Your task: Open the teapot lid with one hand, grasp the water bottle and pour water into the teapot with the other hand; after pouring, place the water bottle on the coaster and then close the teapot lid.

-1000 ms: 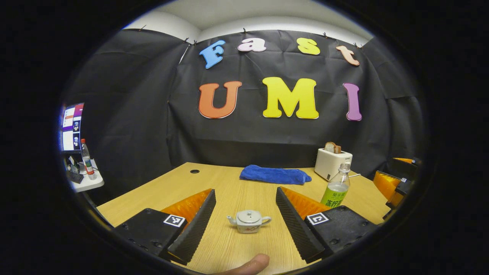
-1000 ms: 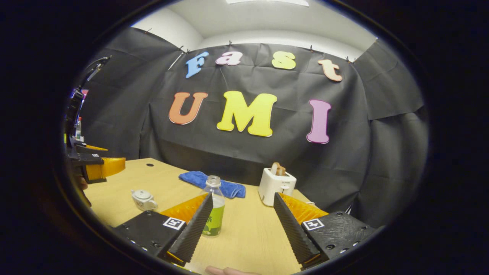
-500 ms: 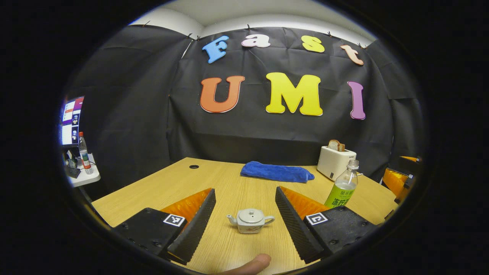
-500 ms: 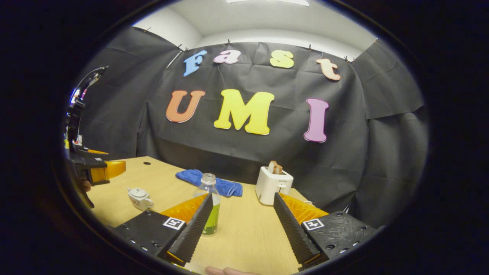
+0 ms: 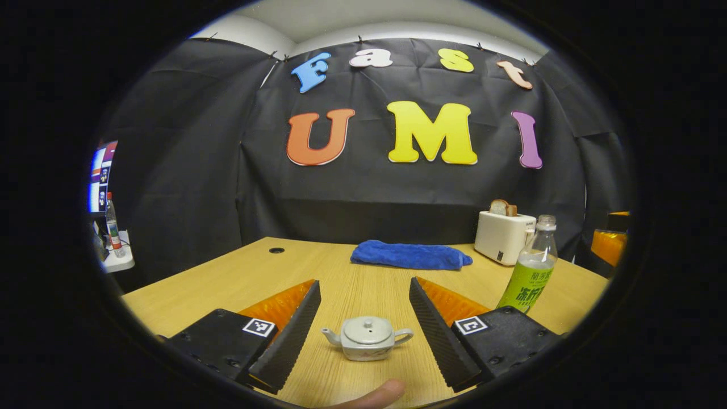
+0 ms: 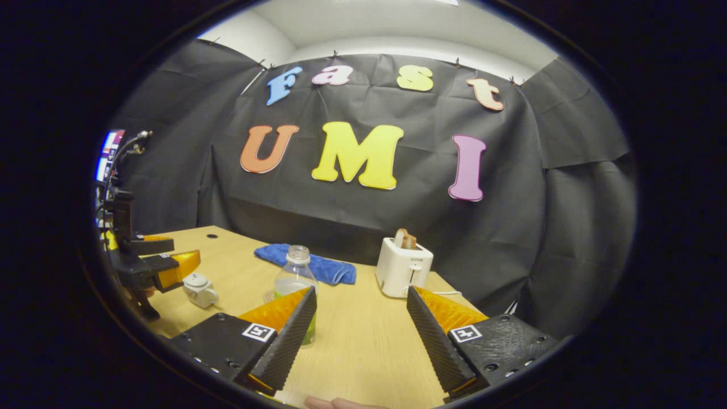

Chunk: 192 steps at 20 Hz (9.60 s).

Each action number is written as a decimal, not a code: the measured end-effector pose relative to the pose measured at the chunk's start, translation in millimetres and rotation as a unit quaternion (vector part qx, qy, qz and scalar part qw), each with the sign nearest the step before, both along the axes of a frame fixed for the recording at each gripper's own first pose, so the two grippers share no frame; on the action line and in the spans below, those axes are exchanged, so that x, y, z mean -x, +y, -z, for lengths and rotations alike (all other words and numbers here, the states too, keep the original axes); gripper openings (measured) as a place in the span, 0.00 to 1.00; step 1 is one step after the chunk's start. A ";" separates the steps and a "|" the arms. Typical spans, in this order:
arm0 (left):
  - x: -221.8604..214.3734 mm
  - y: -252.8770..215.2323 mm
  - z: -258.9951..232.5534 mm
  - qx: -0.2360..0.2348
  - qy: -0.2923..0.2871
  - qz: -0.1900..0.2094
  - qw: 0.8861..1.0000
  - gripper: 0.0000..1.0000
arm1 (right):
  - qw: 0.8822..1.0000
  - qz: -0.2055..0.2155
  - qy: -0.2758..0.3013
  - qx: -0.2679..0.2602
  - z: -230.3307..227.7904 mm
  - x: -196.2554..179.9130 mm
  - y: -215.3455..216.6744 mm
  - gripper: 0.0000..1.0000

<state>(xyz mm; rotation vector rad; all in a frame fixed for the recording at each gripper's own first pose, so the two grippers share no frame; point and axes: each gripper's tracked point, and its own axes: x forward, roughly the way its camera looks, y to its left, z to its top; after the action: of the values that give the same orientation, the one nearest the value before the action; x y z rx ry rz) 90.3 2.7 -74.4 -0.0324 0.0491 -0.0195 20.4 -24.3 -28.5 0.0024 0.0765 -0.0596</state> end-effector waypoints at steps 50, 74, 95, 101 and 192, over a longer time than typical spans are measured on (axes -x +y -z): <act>90.9 25.6 -38.6 -0.006 0.028 0.046 0.999 0.04 | 0.990 -0.072 0.057 -0.108 71.6 -83.9 87.5 0.73; 115.7 94.1 -69.4 0.017 0.002 0.051 0.999 0.04 | 0.930 -0.077 0.128 0.336 63.4 -84.7 163.6 0.73; 120.9 110.2 -70.1 0.020 0.003 0.048 0.999 0.04 | 0.742 -0.009 0.025 0.670 48.2 -97.6 179.5 0.73; 122.5 109.4 -70.2 0.019 0.004 0.050 0.999 0.04 | 0.678 0.008 -0.031 0.734 27.9 -102.7 191.0 0.73; 109.8 134.0 -51.6 0.022 0.034 0.012 0.999 0.04 | 0.832 -0.037 -0.116 0.542 -19.2 -99.6 195.1 0.72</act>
<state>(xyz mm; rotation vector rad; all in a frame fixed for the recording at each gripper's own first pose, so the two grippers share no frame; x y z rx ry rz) -19.5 136.7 -22.7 -0.0756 0.1172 -0.0433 120.0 170.7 -9.3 -1.1382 -0.2110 -0.0175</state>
